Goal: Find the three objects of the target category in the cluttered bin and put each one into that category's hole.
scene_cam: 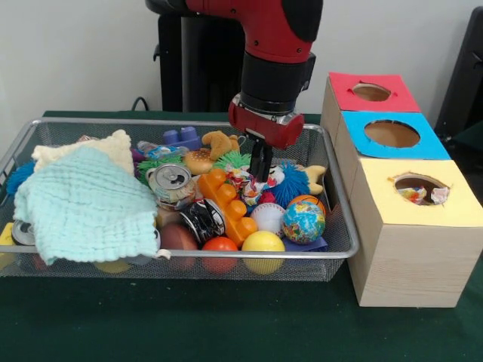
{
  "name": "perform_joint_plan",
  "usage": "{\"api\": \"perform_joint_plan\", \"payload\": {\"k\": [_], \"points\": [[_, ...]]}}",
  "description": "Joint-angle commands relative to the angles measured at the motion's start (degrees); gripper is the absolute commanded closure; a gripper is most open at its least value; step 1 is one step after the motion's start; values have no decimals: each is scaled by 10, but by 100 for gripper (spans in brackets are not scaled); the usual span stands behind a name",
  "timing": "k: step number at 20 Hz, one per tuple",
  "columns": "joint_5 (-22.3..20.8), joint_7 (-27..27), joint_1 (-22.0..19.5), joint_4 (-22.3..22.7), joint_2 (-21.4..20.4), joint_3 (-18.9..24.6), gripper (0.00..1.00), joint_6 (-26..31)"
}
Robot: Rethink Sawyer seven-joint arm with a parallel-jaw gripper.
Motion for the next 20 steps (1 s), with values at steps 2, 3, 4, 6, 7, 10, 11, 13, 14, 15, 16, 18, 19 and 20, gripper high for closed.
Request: {"api": "perform_joint_plan", "payload": {"k": [2, 3, 4, 6, 7, 10, 11, 13, 14, 15, 16, 18, 19, 20], "points": [[36, 73, 5, 12, -50, 11, 100, 103], [36, 72, 6, 13, -63, 10, 100, 115], [37, 71, 7, 13, -77, 10, 100, 128], [39, 68, 2, 15, -99, 15, 100, 149], [40, 62, -5, 9, -104, 18, 100, 159], [44, 59, -6, 4, -128, 20, 100, 187], [45, 59, -7, 2, -131, 22, 100, 191], [52, 59, -11, 1, -135, 32, 100, 185], [56, 59, -13, 0, -135, 38, 100, 177], [59, 62, -12, -2, -134, 42, 100, 169], [65, 65, -9, -6, -134, 45, 100, 169], [72, 74, -1, -16, -134, 46, 100, 157], [75, 81, 6, -23, -132, 43, 100, 150], [80, 85, 10, -29, -131, 43, 100, 147]]}}
